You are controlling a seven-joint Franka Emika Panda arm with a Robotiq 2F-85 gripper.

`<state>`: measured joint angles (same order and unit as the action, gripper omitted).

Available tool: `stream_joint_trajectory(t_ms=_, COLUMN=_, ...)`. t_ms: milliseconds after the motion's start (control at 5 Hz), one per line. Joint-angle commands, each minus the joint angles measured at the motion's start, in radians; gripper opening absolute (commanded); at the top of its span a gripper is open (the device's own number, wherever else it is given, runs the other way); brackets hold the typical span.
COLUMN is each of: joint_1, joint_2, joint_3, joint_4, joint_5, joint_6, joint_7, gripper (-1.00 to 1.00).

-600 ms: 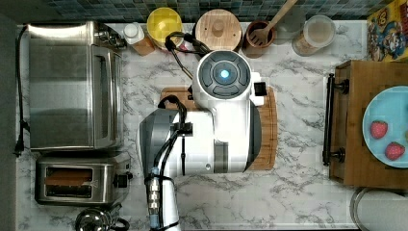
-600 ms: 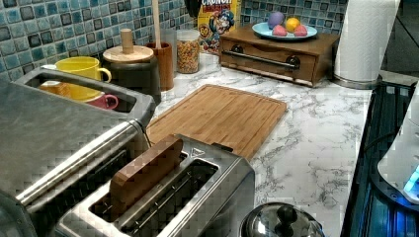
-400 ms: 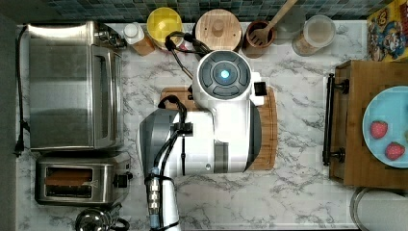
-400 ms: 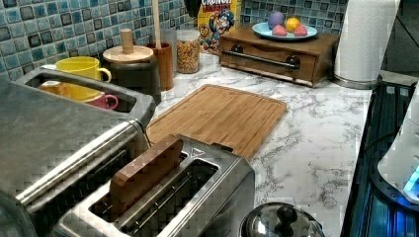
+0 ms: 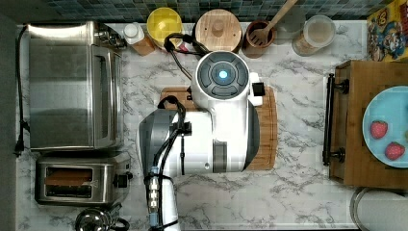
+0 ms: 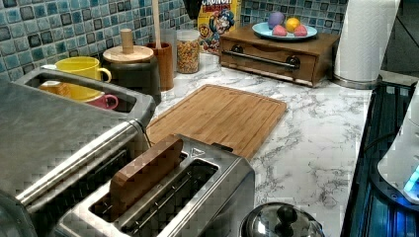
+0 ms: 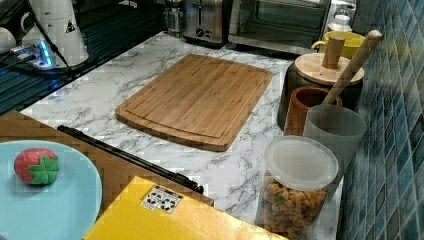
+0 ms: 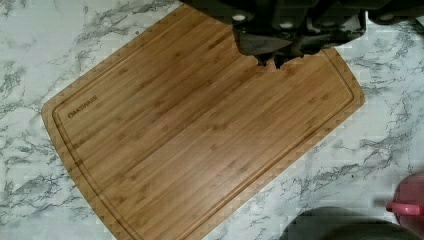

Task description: Turn on the toaster.

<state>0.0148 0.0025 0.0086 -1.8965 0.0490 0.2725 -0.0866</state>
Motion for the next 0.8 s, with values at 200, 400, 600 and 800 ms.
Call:
stream_joint_trajectory(t_ms=200, joint_1=0.067, joint_2=-0.194, joint_3=0.058, joint_4=-0.211, joint_5=0.136, joint_6=0.143, joint_7=-0.214, gripper=-1.0)
stream_joint_trajectory(t_ms=400, joint_1=0.101, joint_2=-0.24, joint_3=0.093, joint_4=-0.27, joint_5=0.147, joint_6=0.203, joint_7=-0.272, gripper=-1.0)
stream_joint_trajectory(t_ms=600, joint_1=0.133, joint_2=-0.27, joint_3=0.151, joint_4=-0.271, joint_5=0.154, joint_6=0.116, joint_7=-0.259, gripper=-1.0)
stream_joint_trajectory(t_ms=800, joint_1=0.162, joint_2=-0.256, joint_3=0.184, joint_4=-0.297, joint_5=0.179, joint_6=0.115, joint_7=-0.297, gripper=-1.0)
